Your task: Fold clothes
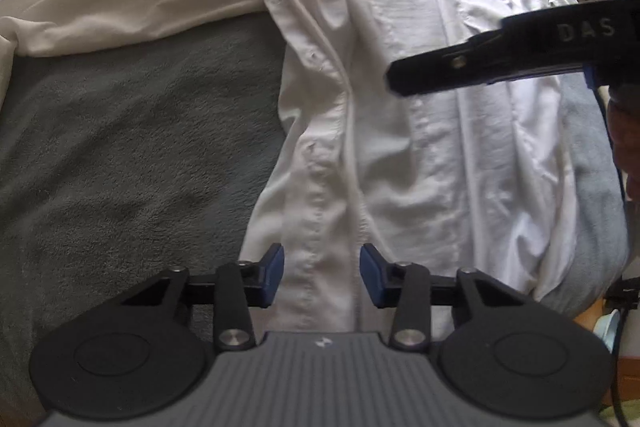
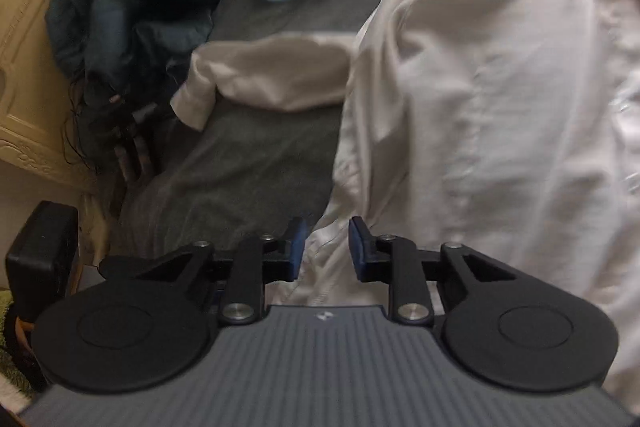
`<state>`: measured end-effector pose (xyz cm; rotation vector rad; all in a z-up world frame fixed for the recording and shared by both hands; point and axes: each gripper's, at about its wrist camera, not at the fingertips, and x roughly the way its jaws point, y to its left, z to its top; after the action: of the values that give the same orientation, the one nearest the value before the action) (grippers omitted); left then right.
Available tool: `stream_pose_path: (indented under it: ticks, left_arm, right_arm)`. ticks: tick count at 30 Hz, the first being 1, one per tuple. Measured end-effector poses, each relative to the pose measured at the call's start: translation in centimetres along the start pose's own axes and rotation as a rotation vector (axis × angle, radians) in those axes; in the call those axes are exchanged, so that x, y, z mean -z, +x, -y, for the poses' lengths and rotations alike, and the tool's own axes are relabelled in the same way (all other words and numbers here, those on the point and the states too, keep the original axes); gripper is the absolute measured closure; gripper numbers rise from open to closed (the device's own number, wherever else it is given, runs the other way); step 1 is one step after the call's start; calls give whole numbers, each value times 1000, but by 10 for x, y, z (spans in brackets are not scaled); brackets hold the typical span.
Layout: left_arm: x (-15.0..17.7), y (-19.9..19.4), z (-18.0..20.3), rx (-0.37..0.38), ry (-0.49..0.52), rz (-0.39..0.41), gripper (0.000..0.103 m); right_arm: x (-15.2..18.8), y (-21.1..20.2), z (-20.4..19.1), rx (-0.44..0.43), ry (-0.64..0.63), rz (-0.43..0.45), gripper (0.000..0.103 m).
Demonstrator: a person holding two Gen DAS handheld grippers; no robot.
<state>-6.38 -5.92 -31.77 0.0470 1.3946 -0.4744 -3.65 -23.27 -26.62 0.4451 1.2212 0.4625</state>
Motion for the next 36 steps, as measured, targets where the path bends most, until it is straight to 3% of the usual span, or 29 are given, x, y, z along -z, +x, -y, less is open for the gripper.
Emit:
stream_pose_path:
  ticks: [7, 9, 12, 23, 32, 34, 35, 36]
  left_arm:
    - [-1, 27, -15, 76, 55, -27, 67]
    - [-2, 29, -18, 93, 74, -27, 84]
    - [-2, 23, -28, 132, 71, -10, 96]
    - [13, -49, -58, 237, 93, 147, 98]
    - [13, -104, -71, 307, 90, 272, 99]
    - [12, -112, -70, 316, 95, 277, 99]
    - [12, -114, -68, 317, 100, 280, 99]
    - [12, -116, -66, 319, 104, 283, 99]
  right_arm:
    - [-7, 46, -26, 115, 31, -47, 82]
    - [-9, 55, -27, 157, 36, -61, 81]
    - [-15, 60, -31, 214, 42, -63, 80]
    - [-37, 68, -46, 288, 91, -27, 71]
    - [-71, 91, -78, 299, -14, 24, 70]
    - [-78, 98, -85, 300, -71, 19, 77]
    - [-82, 99, -87, 289, -97, 25, 93]
    - [-84, 98, -89, 269, -108, 33, 96]
